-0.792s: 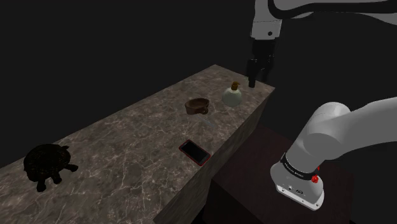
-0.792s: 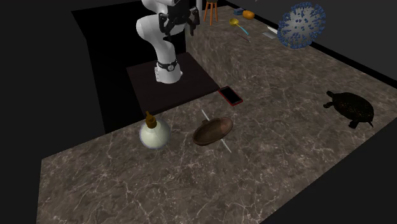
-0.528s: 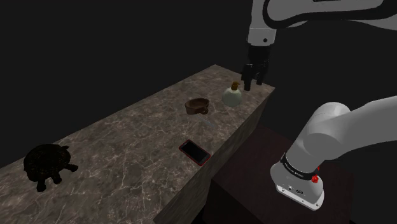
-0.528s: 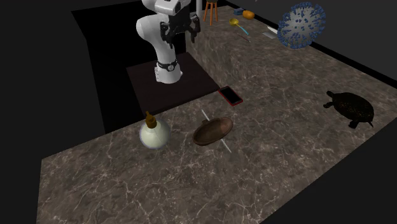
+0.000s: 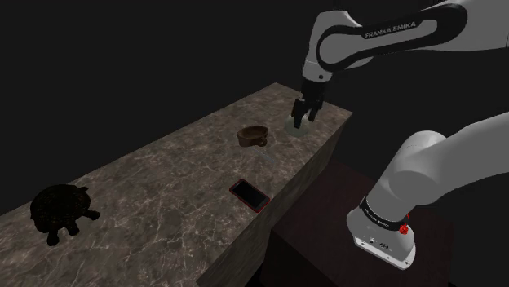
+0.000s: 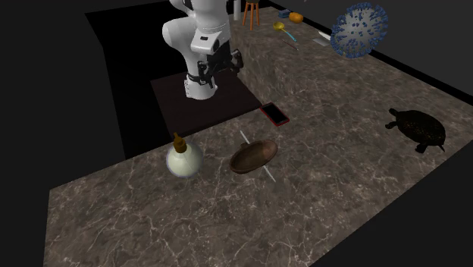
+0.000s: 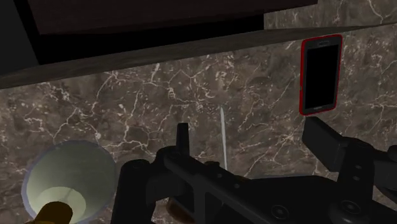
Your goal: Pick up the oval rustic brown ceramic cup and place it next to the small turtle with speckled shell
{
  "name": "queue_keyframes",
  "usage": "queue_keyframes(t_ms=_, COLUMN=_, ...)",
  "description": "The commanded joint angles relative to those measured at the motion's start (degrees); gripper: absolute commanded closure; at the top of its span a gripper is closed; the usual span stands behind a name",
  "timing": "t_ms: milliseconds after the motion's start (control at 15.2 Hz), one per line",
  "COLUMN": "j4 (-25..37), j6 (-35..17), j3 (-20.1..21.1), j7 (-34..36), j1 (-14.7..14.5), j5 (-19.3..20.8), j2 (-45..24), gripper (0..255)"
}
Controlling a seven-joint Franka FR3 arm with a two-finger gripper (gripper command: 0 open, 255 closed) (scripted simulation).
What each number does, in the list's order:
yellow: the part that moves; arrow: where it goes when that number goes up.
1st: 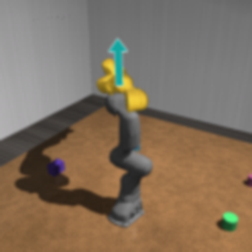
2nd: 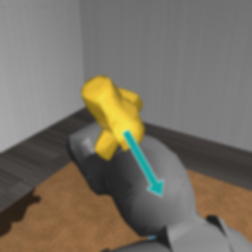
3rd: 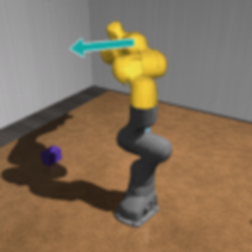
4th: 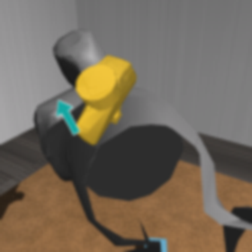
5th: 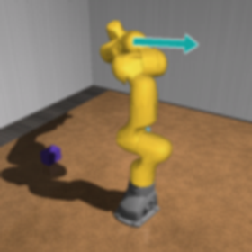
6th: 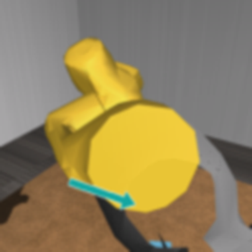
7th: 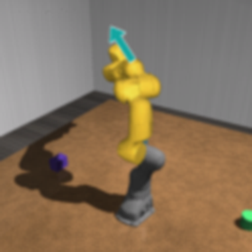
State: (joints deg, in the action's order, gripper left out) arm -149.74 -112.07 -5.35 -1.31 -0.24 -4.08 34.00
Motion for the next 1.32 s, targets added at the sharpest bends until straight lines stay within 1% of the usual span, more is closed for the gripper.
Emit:
queue_keyframes(t_ms=0, j4=-1.7, j6=-6.7, j3=-0.7, j7=-1.5, j1=-0.4, j5=-0.8, j2=-2.9, gripper=0)
queue_keyframes(t_ms=264, j4=-2.5, j6=-18.5, j3=-2.3, j7=-5.0, j1=-1.7, j5=-3.3, j2=-10.5, gripper=0)
queue_keyframes(t_ms=462, j4=-1.8, j6=-26.9, j3=-3.7, j7=-8.7, j1=-3.3, j5=-6.6, j2=-17.1, gripper=0)
queue_keyframes(t_ms=660, j4=0.0, j6=-34.3, j3=-5.3, j7=-13.9, j1=-5.5, j5=-12.0, j2=-24.2, gripper=0)
queue_keyframes(t_ms=792, j4=1.9, j6=-38.5, j3=-6.0, j7=-18.5, j1=-7.0, j5=-17.1, j2=-29.1, gripper=0)
queue_keyframes(t_ms=924, j4=4.5, j6=-42.0, j3=-6.3, j7=-24.1, j1=-8.0, j5=-23.4, j2=-34.1, gripper=0)
queue_keyframes(t_ms=1254, j4=5.7, j6=-44.8, j3=-5.1, j7=-27.9, j1=-8.2, j5=-28.5, j2=-38.4, gripper=0)
